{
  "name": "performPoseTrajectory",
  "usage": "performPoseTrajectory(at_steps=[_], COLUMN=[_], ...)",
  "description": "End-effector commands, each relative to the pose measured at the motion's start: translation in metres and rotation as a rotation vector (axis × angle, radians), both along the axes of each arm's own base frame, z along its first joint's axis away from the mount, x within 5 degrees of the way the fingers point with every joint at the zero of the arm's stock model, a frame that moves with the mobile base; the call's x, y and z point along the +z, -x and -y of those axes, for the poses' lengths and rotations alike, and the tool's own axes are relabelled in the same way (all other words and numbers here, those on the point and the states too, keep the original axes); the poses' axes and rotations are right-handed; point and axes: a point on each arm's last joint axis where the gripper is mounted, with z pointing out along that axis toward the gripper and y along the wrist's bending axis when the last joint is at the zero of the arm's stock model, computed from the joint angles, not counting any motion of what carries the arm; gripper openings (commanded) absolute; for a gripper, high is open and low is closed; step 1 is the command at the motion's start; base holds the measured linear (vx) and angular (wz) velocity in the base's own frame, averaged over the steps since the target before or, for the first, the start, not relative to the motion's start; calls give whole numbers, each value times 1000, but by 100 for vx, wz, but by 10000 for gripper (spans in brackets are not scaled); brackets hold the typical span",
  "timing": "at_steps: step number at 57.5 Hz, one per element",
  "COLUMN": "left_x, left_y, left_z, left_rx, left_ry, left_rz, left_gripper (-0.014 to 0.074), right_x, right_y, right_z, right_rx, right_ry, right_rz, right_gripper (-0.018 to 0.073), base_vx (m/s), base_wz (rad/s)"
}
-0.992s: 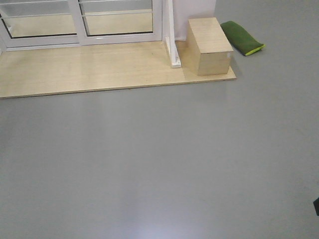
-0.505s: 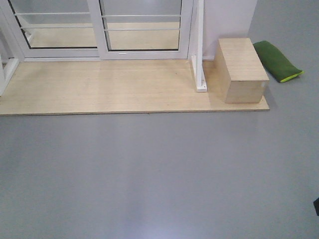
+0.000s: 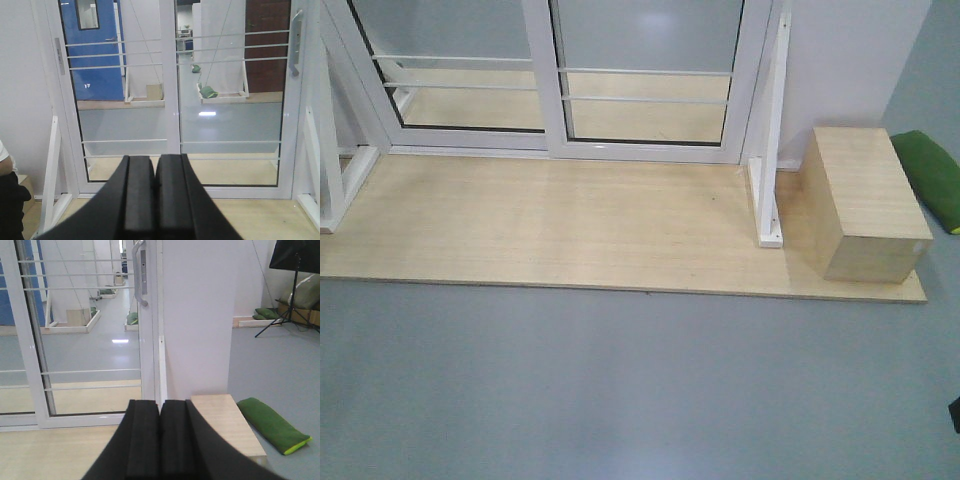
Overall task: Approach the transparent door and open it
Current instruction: 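Drive the base up to the wooden platform in front of the door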
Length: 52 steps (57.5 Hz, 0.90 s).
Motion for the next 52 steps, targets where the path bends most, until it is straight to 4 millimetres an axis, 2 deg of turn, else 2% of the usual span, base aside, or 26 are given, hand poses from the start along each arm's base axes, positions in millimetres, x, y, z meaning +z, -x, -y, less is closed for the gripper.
performPoseTrajectory(at_steps=[1, 52], left_x=[2, 2], left_y=[0, 0], left_z=[0, 0], left_rx=[-5, -5], left_ry=[6, 6], left_rz=[69, 69], left_gripper=[-6, -6], right_x=[6, 6], right_y=[1, 1], right_z=[0, 0], right_rx=[-3, -3], right_ry=[20, 20], right_rz=[87, 87], right_gripper=[-6, -6], base_vx=[53, 47], base_wz=[10, -4])
